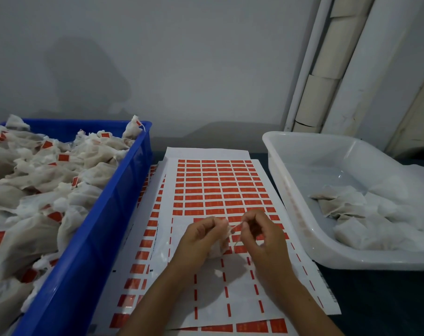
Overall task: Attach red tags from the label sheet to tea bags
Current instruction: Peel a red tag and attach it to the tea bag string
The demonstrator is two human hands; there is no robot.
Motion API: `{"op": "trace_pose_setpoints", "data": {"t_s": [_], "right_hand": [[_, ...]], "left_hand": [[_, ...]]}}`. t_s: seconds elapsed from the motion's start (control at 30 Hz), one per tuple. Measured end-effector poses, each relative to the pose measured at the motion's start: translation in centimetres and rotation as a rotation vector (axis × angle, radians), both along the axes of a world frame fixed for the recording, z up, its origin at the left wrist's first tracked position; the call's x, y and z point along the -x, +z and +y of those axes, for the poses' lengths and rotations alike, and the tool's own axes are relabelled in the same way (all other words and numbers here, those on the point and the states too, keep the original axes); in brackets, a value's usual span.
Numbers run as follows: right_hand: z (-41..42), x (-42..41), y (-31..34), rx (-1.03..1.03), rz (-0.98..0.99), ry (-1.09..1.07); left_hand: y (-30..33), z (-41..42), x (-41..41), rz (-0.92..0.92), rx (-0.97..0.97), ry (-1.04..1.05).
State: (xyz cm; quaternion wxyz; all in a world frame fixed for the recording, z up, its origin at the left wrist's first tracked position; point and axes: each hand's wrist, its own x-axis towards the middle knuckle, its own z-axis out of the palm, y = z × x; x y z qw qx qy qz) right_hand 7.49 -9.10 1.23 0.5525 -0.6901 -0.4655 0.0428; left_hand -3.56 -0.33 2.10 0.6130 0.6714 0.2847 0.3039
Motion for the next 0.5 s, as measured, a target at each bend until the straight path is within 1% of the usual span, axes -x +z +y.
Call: {"op": "trace_pose_setpoints", "data": {"t_s": [0.1,0.23,0.37,0.4,0.5], "right_hand": [[0.1,-0.1,0.1,-0.046,-0.048,-0.029],[0.3,-0.1,-0.3,-0.047,-0.058,-0.019],[0.5,-0.3,-0.6,-0.007,-0.041,0.012],[0.5,-0.3,-0.6,0.014,-0.040,0.016],[0.6,-0.3,-0.7,0.056,-0.066,0.014]], "left_hand": [[-0.2,0.2,0.4,0.135,0.108,0.032],[-0.1,0.8,0.4,0.168,0.131,0.031],[-0.2,1.3,0.3,0.204,0.202,0.007],[0.0,1.0,0.3,0.207,0.202,-0.023],[0.5,0.2,1.1,0.116,0.259,-0.080]]}}
